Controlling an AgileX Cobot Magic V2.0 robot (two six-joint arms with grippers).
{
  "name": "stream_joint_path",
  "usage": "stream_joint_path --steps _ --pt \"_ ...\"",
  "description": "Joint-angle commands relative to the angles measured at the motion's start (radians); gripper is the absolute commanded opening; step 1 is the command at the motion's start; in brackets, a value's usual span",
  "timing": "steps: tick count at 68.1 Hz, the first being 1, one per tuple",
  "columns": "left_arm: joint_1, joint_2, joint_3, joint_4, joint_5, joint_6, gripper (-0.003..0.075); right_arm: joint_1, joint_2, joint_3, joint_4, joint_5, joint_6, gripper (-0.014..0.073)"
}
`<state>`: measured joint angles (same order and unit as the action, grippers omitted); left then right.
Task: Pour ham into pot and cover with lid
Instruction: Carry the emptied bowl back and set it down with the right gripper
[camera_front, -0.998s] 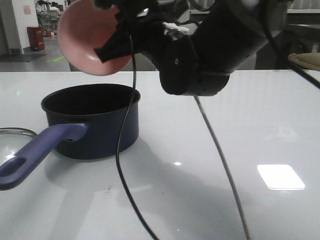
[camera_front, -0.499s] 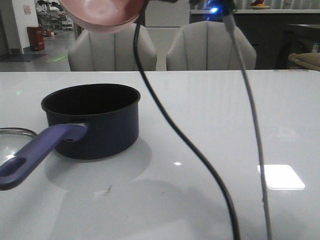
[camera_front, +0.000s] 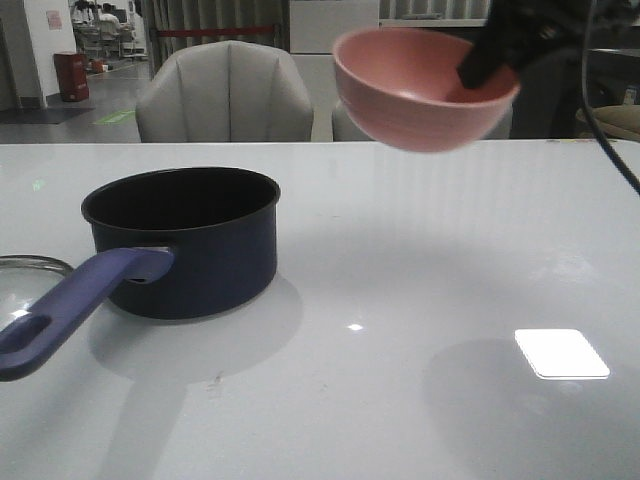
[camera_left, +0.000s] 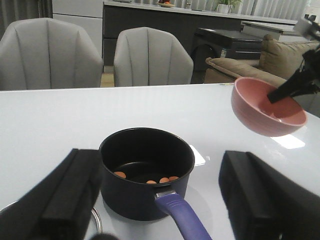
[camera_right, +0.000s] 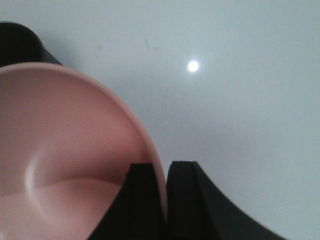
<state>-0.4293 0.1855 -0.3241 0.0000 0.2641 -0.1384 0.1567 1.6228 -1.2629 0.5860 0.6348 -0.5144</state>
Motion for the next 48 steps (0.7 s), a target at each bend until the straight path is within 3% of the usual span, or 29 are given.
stream_joint_path --steps 1,31,48 --pt "-0.005 0.008 -0.026 -0.007 -0.085 -0.001 0.0511 -0.053 0.017 -0.032 0.015 0.041 0.010 0.0134" --pt "-0.005 0.008 -0.026 -0.007 -0.085 -0.001 0.0511 -0.084 0.230 -0.032 0.010 0.052 0.010 0.0143" --pt "-0.005 0.008 -0.026 -0.007 -0.085 -0.001 0.0511 -0.084 0.242 -0.032 -0.039 0.000 0.010 0.0328"
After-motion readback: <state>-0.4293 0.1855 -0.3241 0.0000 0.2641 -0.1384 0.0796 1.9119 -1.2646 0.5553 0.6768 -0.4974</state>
